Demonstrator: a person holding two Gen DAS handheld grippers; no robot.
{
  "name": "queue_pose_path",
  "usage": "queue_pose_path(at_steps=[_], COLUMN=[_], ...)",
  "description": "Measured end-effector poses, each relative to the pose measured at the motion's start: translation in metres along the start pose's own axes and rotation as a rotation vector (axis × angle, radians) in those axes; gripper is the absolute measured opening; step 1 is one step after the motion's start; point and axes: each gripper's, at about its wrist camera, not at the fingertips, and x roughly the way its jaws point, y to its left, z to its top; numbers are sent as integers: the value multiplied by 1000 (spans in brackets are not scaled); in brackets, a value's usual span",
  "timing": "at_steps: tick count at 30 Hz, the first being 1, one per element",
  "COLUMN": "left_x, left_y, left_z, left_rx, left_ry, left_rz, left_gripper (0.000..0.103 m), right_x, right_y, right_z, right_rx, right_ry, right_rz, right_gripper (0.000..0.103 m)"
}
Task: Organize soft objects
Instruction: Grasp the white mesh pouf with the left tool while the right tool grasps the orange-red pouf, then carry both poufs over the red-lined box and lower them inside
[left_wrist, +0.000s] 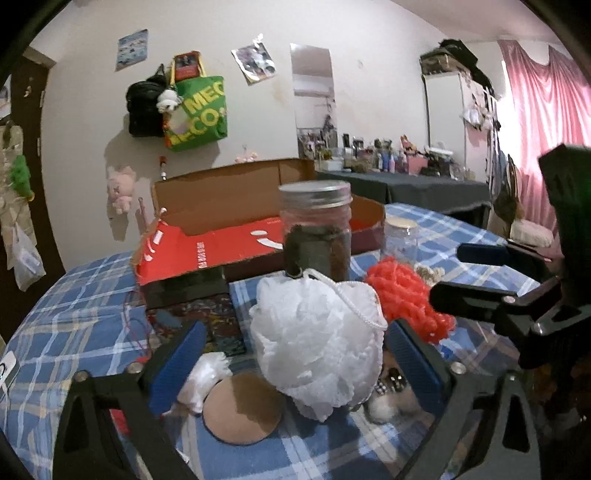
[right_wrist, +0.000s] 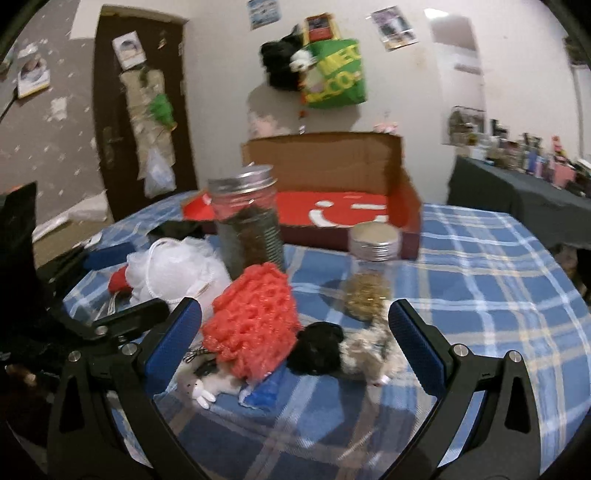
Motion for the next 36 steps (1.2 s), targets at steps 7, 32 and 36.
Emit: queue_pose_path(at_steps=[7,32,36], left_x=[14,-30,-41], left_y=[6,25,32], left_z=[-5,25,37], left_rx=[-35,-46,-38], left_ry=[74,-61,-101], left_rz=[-106,-85,-70], left_gripper=[62,42,42], right_x=[30,0,-7], right_y=[2,9,6], right_z=[0,12,21], right_rx=[-19,-17,-17], right_ry=[108,14,-14], right_rz=[129,133,124], right_gripper=[47,36,36])
